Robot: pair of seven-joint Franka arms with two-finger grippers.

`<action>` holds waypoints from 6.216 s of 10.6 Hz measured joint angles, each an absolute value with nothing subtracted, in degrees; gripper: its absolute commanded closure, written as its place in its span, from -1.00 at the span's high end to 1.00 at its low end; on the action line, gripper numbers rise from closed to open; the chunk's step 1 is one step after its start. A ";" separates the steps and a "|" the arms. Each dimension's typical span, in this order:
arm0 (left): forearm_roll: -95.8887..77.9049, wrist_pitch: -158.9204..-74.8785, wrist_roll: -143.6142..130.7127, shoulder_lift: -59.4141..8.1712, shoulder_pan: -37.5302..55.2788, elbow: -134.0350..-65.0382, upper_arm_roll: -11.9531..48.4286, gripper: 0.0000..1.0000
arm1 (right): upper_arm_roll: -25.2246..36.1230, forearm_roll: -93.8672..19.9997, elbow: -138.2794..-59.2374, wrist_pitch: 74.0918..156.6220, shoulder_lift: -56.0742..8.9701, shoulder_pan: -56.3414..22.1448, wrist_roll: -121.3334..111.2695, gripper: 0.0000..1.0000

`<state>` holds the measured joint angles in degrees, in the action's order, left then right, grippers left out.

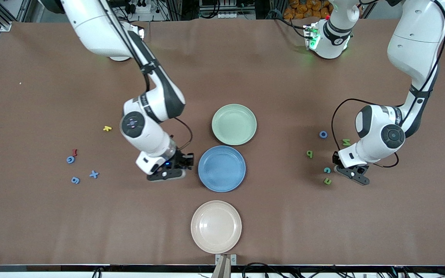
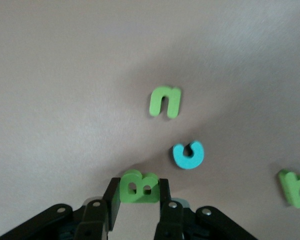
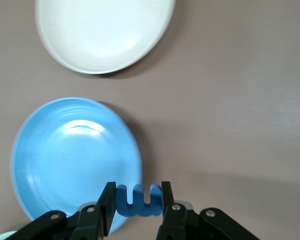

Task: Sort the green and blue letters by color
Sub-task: 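Place the blue E on the blue plate while the left gripper carries B, then release the green B on the green plate while the right gripper withdraws, then grasp the blue X with the right gripper while the left gripper grasps green b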

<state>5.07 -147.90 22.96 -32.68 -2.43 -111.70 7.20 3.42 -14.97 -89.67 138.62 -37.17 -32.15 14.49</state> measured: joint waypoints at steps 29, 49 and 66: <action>9.38 -121.04 -32.38 -26.01 15.64 -97.27 20.66 1.00 | 10.71 -8.79 -102.17 139.59 -34.04 -7.84 3.10 1.00; 12.77 -139.14 -20.24 -33.14 -4.69 -113.06 21.15 0.42 | 10.05 -8.83 -111.10 150.27 -35.10 -7.16 17.31 -1.00; 14.64 -139.52 -20.24 -33.17 -4.46 -113.04 21.80 -1.00 | 6.50 -6.39 -95.18 141.04 -37.32 -29.01 16.66 -1.00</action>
<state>14.64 -139.52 -20.24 -33.17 -4.46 -113.04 21.80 6.50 -6.39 -95.18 141.04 -37.32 -29.01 16.66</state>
